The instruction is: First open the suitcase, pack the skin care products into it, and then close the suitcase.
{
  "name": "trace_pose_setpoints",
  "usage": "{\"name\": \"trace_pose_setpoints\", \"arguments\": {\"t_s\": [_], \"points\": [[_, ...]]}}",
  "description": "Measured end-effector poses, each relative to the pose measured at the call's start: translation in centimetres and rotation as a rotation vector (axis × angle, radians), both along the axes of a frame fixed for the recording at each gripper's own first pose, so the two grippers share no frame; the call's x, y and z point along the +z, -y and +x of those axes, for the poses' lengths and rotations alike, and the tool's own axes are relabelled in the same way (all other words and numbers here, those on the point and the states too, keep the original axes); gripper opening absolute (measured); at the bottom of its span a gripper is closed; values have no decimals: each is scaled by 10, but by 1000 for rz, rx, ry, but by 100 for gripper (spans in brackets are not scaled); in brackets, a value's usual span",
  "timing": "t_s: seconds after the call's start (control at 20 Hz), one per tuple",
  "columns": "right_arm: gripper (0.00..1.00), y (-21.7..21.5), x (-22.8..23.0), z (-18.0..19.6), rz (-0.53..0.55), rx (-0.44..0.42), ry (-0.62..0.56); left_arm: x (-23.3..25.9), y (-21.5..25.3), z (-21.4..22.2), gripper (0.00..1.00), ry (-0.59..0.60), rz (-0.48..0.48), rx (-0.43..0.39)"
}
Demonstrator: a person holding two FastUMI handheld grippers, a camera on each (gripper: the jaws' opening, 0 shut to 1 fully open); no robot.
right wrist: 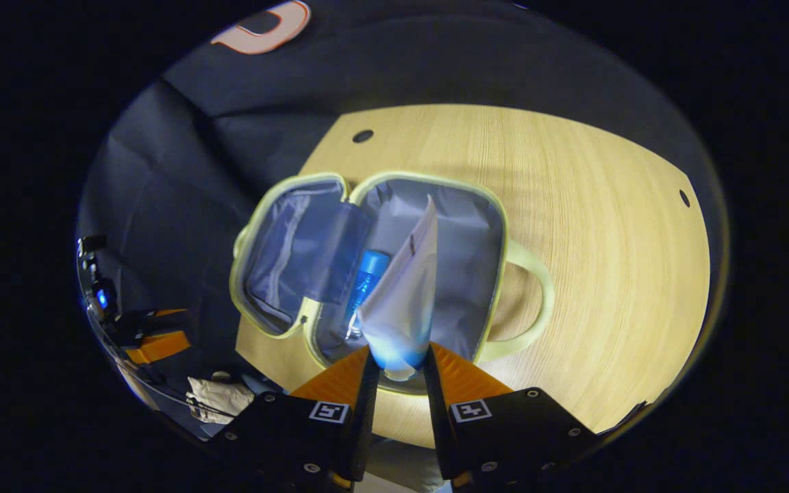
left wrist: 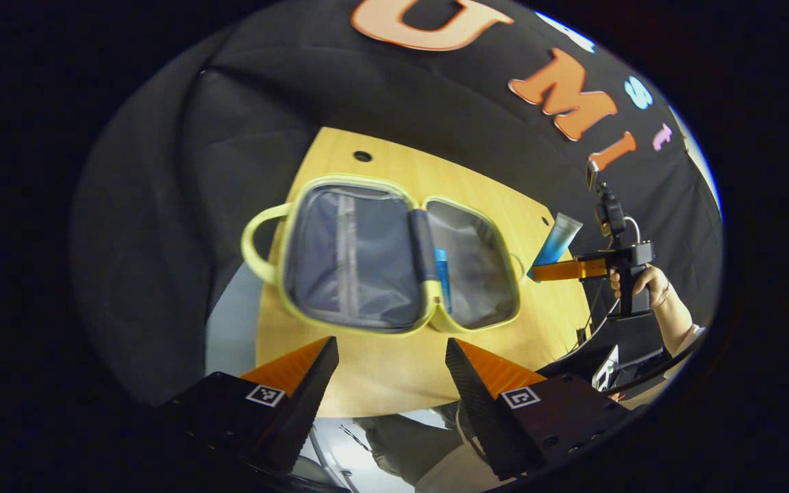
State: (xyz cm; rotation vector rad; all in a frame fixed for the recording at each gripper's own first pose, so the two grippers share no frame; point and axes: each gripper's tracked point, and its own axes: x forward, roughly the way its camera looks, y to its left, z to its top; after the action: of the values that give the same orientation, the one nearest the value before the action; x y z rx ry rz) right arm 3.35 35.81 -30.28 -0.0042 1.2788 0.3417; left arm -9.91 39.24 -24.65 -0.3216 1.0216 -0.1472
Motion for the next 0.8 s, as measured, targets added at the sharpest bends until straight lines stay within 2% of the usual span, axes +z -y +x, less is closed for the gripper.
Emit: {"name": "trace_pose_setpoints", "arguments": {"t_s": [0.25,0.3,0.35,0.4,0.5,0.7,0.8], "points": [[40,4,-64,19,-125,-26,-56,-10,-41,-36,98,-58,-44,123],[35,8,-72,24,-150,-29,-48,-14,-42,-41,98,-65,-57,136],[40,11,-76,25,-162,-23,-47,-15,-44,-45,98,-72,-58,143],[40,11,-77,24,-166,-20,-49,-16,-47,-48,98,-78,-49,144],[47,5,-72,26,-140,-13,-27,-19,-49,-48,98,-78,-31,145],[96,-1,-49,21,-93,-10,15,-21,-52,-41,98,-62,-29,142],[95,-5,-30,20,-62,-2,76,-25,-58,-33,98,-51,-38,155]]}}
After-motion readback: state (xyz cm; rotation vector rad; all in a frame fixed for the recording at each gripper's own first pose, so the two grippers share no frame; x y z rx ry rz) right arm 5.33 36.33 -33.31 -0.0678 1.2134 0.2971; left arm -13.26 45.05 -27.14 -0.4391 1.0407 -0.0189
